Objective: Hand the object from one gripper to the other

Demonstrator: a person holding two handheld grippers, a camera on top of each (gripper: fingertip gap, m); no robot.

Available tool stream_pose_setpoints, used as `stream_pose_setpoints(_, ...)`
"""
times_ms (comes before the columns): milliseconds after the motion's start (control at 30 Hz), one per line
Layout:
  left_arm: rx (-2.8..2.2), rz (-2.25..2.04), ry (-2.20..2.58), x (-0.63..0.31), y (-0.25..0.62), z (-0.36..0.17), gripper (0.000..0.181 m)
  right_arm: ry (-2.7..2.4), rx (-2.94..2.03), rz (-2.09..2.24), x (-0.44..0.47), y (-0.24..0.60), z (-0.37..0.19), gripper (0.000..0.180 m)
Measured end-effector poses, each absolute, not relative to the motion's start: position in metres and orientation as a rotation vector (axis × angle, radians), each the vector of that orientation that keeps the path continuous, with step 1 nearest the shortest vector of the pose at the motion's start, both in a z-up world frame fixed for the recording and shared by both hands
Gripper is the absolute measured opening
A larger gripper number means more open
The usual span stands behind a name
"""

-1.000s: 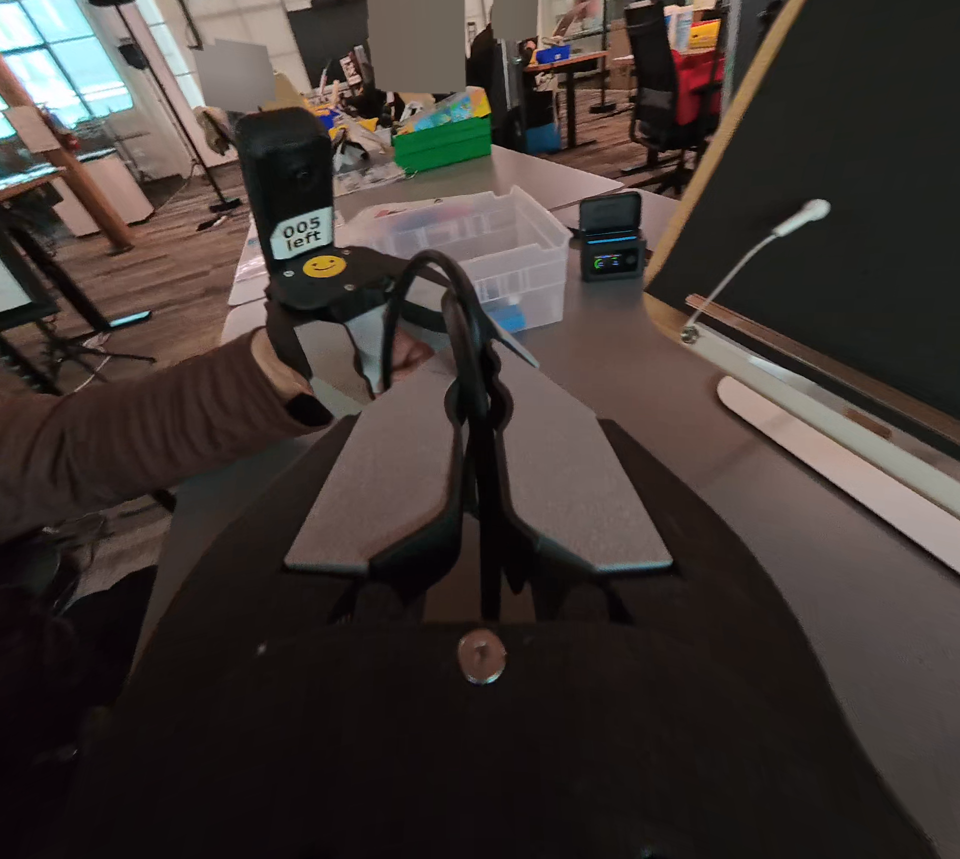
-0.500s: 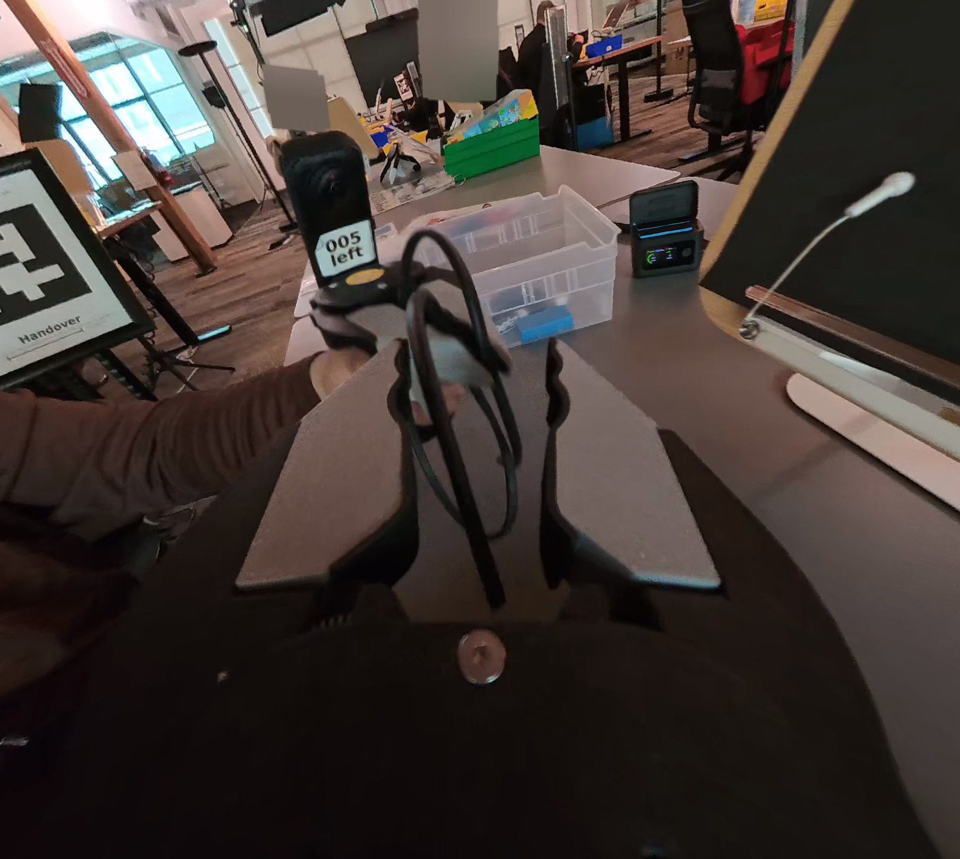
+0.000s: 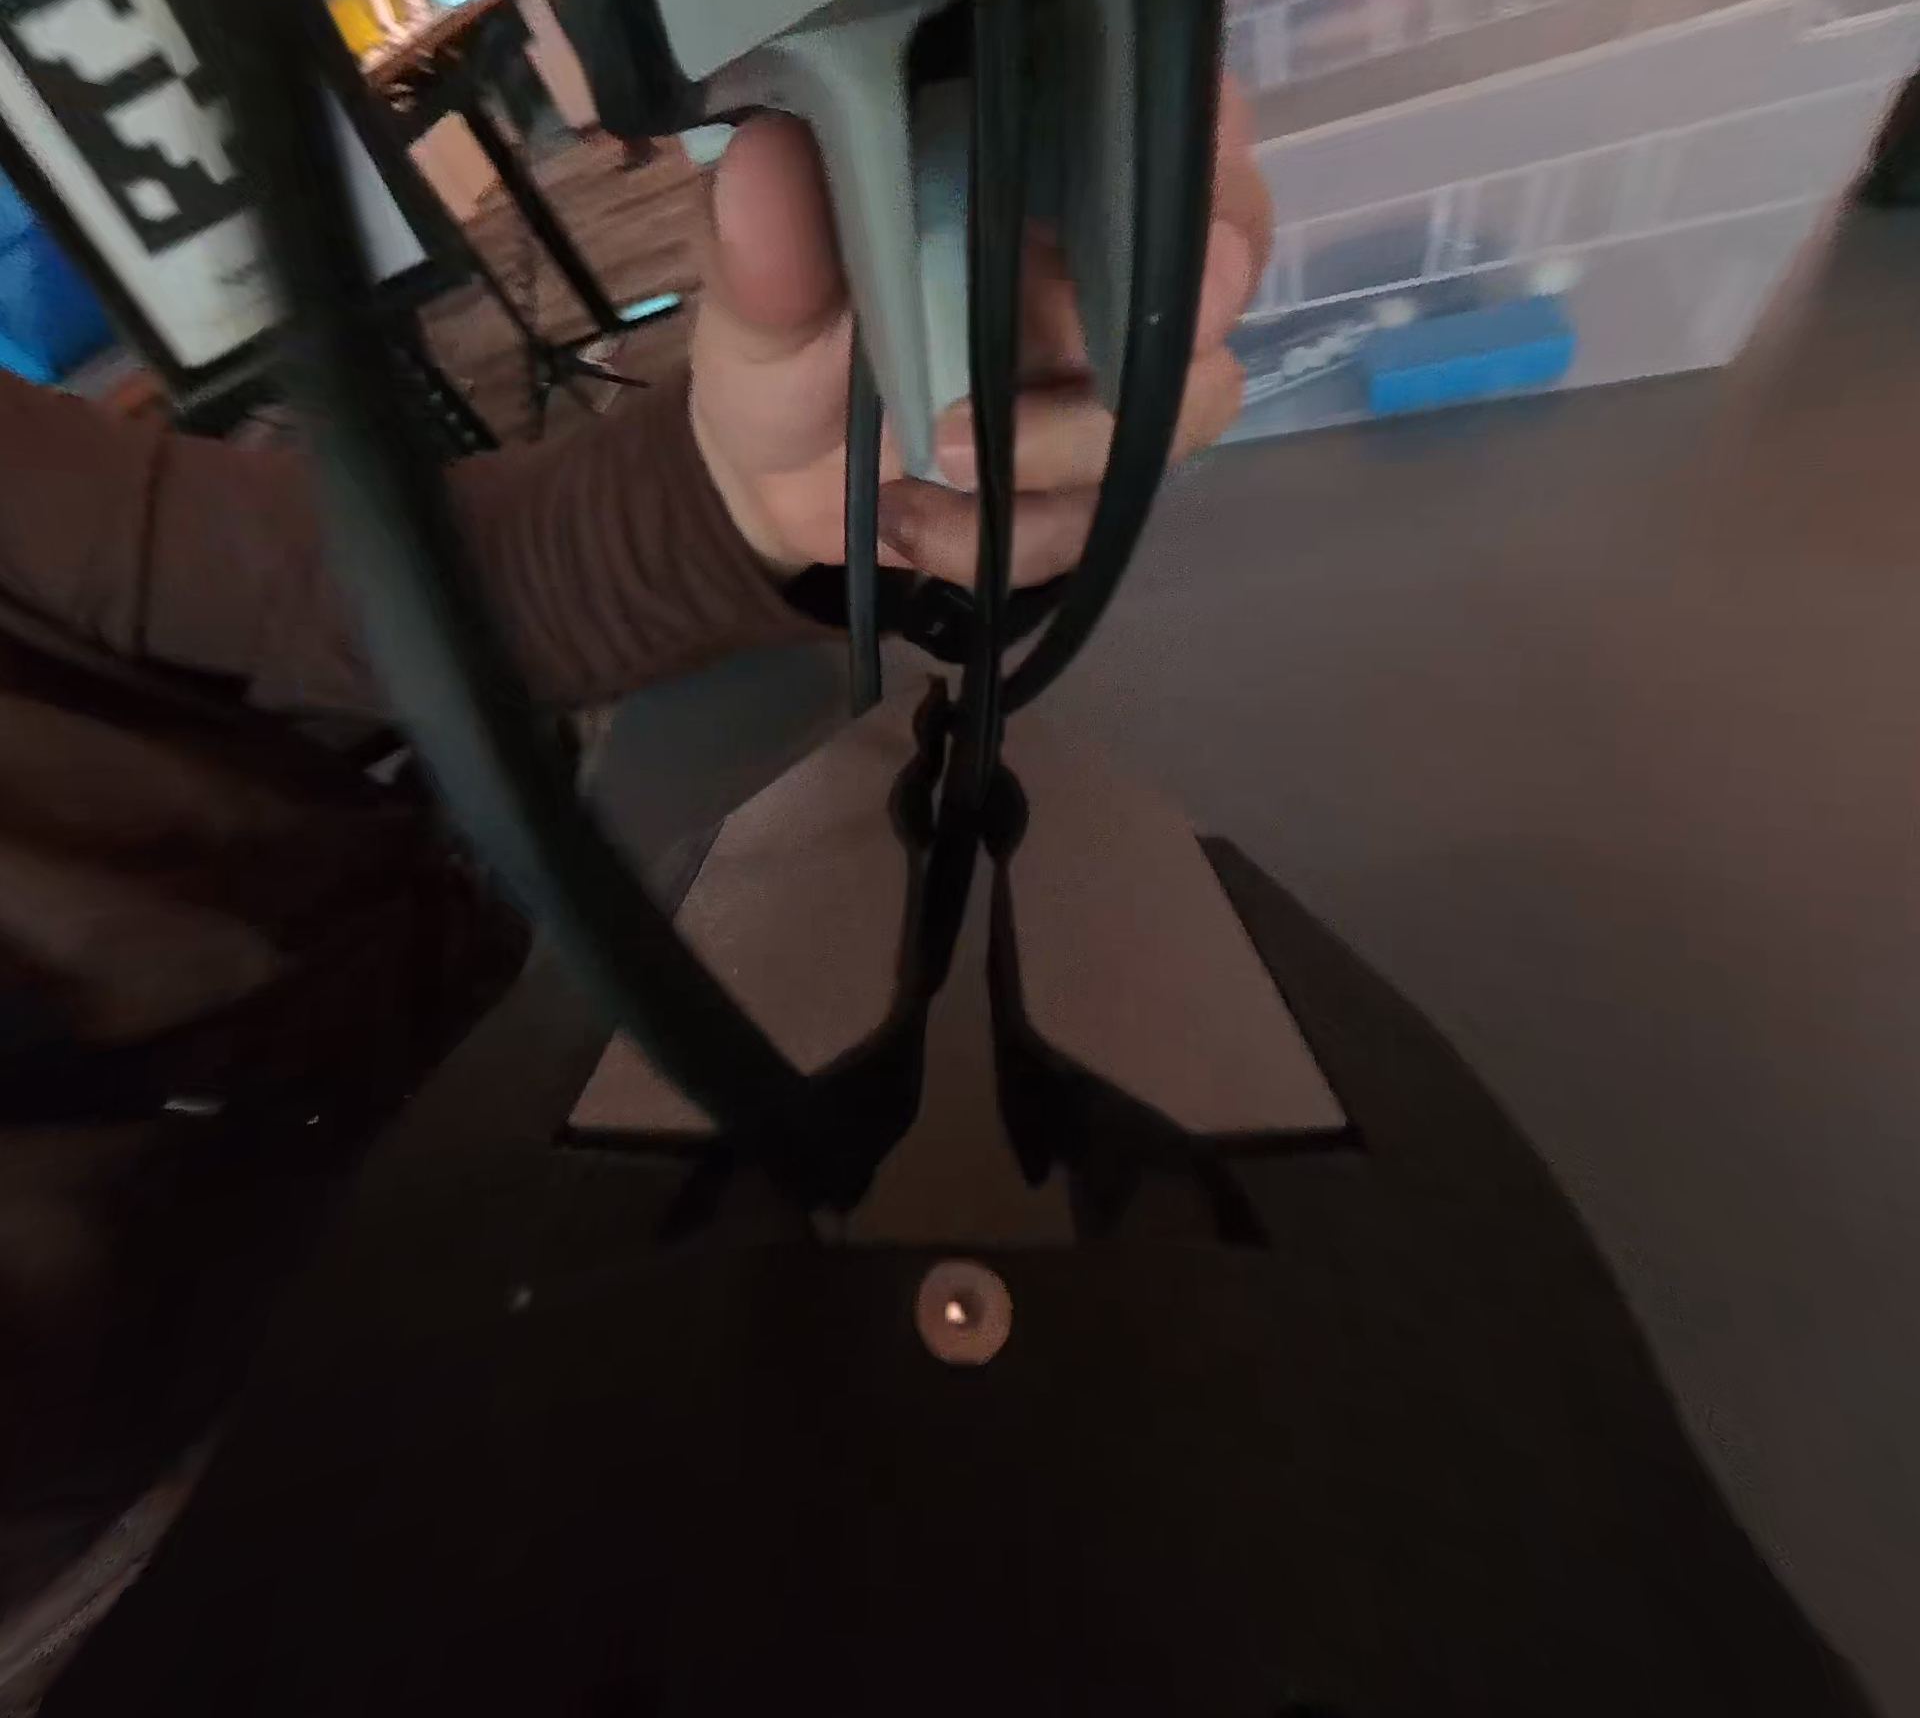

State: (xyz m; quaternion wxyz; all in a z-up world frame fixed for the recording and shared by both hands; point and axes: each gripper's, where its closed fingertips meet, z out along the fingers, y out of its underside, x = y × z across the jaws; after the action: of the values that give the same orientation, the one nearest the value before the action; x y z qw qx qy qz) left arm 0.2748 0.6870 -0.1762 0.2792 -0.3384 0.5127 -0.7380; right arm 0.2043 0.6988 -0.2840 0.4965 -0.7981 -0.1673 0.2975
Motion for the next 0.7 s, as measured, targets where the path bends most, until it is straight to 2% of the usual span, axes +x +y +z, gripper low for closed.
stream_pose_setpoints(133, -0.987, -1.916, 1.403, 0.276, 0.705, -0.185, 0.003, -0.314, -1.955, 0.467, 0.246, 0.698, -0.275, 0.0)
stream_pose_setpoints(333, -1.129, -1.729, 1.571, 0.282, 0.722, -0.216, 0.05, -0.132, -1.967, 0.058, 0.319, 0.683, -0.257, 0.0)
stream_pose_setpoints(467, -1.122, -1.566, 1.577, 0.285, 0.73, -0.221, 0.055, -0.148, -2.02, -0.163, 0.342, 0.674, -0.261, 0.0)
stream_pose_setpoints(700, -0.959, -1.257, 1.671, 0.293, 0.707, -0.234, 0.061, -0.242, -2.078, -0.241, 0.331, 0.678, -0.273, 0.0)
